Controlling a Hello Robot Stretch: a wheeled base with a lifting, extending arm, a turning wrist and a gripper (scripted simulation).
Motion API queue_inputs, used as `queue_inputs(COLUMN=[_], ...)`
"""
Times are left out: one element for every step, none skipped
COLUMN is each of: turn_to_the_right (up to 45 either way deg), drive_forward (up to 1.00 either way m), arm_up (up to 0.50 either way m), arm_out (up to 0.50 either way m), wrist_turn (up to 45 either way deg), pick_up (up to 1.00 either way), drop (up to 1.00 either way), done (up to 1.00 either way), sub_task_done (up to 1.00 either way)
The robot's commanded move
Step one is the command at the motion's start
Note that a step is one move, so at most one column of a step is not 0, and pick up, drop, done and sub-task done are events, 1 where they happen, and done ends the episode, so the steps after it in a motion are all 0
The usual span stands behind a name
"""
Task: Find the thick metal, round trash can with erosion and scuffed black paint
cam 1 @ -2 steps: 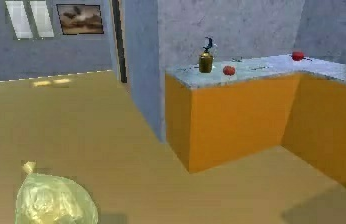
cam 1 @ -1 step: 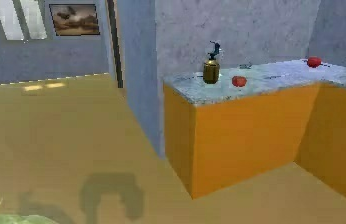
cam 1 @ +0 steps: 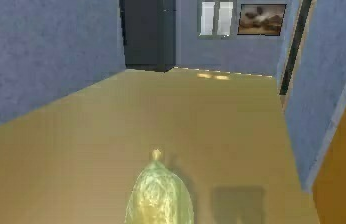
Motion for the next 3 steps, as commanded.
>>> queue_inputs(turn_to_the_right=[-45.0,-12.0,0.0], drive_forward=[0.0,0.0,1.0], arm_up=[0.0,0.0,0.0], arm_out=[0.0,0.0,0.0], wrist_turn=[0.0,0.0,0.0], pick_up=[0.0,0.0,0.0], drop=[0.0,0.0,0.0], done=[0.0,0.0,0.0], sub_task_done=[0.0,0.0,0.0])
